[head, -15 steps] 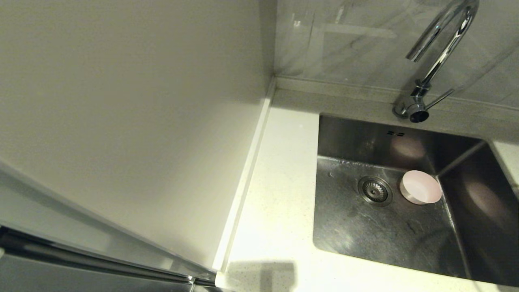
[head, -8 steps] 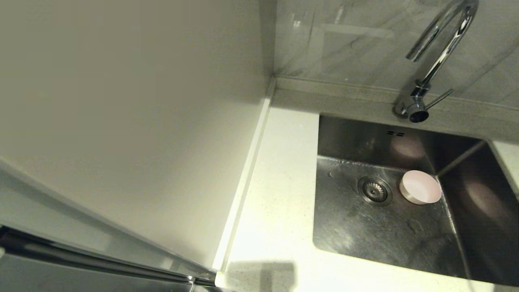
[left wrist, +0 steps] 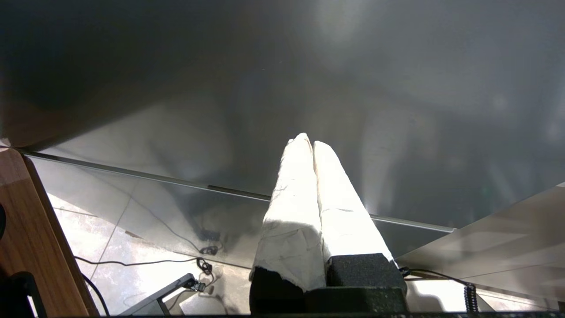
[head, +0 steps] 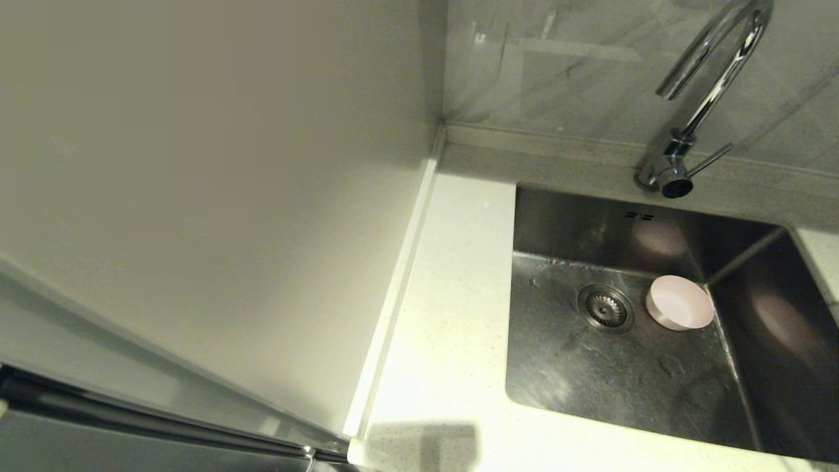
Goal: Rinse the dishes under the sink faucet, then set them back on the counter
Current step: Put a bowl into the sink
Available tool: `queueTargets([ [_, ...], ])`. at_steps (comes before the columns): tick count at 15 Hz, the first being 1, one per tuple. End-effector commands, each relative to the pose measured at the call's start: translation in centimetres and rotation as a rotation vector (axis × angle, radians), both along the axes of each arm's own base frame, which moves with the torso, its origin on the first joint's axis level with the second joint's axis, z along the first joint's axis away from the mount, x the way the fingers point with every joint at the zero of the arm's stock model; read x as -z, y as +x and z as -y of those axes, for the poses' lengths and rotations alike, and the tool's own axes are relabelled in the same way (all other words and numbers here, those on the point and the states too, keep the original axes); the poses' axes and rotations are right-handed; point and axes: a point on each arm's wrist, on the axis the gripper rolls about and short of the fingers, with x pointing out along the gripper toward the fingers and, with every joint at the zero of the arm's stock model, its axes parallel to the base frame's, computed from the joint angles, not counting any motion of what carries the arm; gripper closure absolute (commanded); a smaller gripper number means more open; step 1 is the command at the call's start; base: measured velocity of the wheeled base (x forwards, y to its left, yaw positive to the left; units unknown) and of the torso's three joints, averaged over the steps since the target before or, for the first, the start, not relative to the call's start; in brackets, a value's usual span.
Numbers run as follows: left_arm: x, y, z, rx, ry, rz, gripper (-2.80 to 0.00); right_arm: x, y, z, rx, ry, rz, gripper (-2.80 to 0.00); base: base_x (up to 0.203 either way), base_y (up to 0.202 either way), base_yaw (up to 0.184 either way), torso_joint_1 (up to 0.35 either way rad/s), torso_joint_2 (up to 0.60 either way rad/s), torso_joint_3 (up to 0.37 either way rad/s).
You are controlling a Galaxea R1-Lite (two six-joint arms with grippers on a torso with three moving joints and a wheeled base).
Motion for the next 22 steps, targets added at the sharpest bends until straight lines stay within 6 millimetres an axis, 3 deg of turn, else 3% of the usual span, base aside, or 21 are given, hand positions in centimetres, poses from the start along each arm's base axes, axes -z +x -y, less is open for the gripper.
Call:
queueTargets([
  [1,0.1,0.0,0.0,0.000,-0.001,-0.003,0.00,1.5,1.4,1.6,-0.007,0.052,0.000,-2.80,0.000,0.000,0.000,0.000,0.00,0.000],
  [9,0.1,0.0,0.0,0.000,-0.001,-0.003,0.00,4.0,2.8,2.7,-0.045,0.163,0.022,-2.80,0.000,0.000,0.000,0.000,0.00,0.000],
  [15,0.1,0.0,0.0,-0.002,-0.001,-0.003,0.00,4.6,3.8,3.2,-0.059,0.163,0.019,-2.80,0.000,0.000,0.000,0.000,0.00,0.000],
  [16,0.1,0.0,0.0,0.000,-0.001,-0.003,0.00,4.7,3.9,3.2,-0.061,0.165,0.019,0.00,0.000,0.000,0.000,0.000,0.00,0.000],
  [22,0.1,0.0,0.0,0.000,-0.001,-0.003,0.00,4.3,4.3,3.1,-0.078,0.149,0.030,0.00,0.000,0.000,0.000,0.000,0.00,0.000],
])
